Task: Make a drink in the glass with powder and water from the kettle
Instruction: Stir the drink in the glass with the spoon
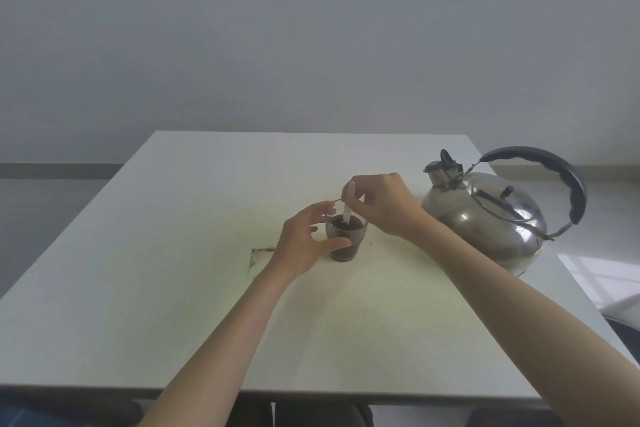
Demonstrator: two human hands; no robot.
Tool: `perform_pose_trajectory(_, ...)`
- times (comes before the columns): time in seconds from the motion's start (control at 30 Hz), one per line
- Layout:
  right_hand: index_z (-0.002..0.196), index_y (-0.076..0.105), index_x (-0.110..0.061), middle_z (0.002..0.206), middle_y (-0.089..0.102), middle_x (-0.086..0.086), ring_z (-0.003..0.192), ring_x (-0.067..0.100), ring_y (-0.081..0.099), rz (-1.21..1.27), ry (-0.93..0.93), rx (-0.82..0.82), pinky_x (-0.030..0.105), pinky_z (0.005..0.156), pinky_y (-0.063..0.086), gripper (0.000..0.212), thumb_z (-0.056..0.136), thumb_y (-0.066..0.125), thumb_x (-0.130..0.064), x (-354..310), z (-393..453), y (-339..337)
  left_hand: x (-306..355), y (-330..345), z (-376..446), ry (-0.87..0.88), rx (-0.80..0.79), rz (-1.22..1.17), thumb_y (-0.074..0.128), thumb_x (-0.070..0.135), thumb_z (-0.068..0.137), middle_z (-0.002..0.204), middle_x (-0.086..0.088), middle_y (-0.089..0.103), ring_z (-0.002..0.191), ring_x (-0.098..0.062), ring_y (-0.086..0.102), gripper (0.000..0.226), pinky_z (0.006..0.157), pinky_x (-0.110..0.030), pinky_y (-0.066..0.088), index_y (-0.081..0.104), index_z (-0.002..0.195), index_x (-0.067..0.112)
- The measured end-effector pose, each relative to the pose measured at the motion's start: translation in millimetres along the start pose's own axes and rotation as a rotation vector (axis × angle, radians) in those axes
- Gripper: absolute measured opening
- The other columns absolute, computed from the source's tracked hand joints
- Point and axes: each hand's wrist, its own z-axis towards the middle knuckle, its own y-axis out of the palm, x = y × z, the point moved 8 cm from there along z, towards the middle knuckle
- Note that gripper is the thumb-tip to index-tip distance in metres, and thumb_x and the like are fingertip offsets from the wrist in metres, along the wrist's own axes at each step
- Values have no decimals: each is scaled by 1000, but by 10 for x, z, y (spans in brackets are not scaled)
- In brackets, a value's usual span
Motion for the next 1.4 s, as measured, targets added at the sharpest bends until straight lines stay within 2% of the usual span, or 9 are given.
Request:
perform_pose_trajectory(0.23,70,64,-16,57,57,-10,51,6,49,-8,-15,3,8,53,34,23,88,51,-13,26,-30,-65,5,-4,-2,0,7,-11,85,18,61,109,10,63,98,-3,60,57,84,-17,45,56,109,31)
perform_pose_trajectory(0.37,73,66,-14,62,62,-7,51,12,47,28,-17,-5,9,53,35,22,89,51,-14,-14,0,-19,-21,-2,-1,-12,13,-25,86,19,61,107,10,65,103,-7,60,60,86,-18,45,58,113,29)
perform_pose_trajectory(0.5,74,67,-17,65,64,-10,49,7,48,-27,-31,-21,9,53,34,24,91,50,-18,48,29,5,-16,-7,-9,-17,17,-17,86,20,60,101,14,65,97,3,60,52,90,-22,45,56,99,37)
perform_pose_trajectory(0.7,73,65,-20,60,58,-15,50,2,46,-44,-4,-16,13,49,27,23,90,51,-19,133,-53,2,-5,-6,-4,-11,8,25,86,21,60,103,10,65,93,10,58,52,86,-17,43,57,101,29)
perform_pose_trajectory(0.87,71,64,-22,60,58,-19,47,10,39,31,3,-6,15,49,28,21,87,53,-19,82,-39,103,5,-7,-7,-5,2,33,85,21,61,102,13,64,95,8,58,54,85,-15,43,58,107,30)
perform_pose_trajectory(1.03,77,65,-22,68,60,-18,52,-3,43,-65,22,21,9,59,29,17,85,50,-24,164,38,101,8,-11,-5,-6,-1,44,85,22,61,101,14,64,93,14,55,52,87,-14,42,55,101,33)
perform_pose_trajectory(1.1,77,65,-21,68,60,-17,53,-2,42,-90,32,33,10,61,29,16,86,52,-21,223,28,42,-6,-12,-5,-11,-1,51,85,22,61,103,13,64,93,15,56,52,88,-14,42,55,101,34)
perform_pose_trajectory(1.23,75,65,-22,65,58,-18,54,2,43,-87,19,20,11,60,27,18,83,49,-25,235,-54,9,-32,-12,5,-17,-5,62,86,23,60,99,17,63,86,24,54,51,82,0,39,53,94,41)
perform_pose_trajectory(1.4,73,64,-19,59,56,-22,58,2,46,-7,-12,-1,14,57,32,17,86,53,-20,99,-35,117,-53,-10,14,-19,-6,61,86,22,60,102,13,65,92,18,55,53,79,2,38,59,105,30)
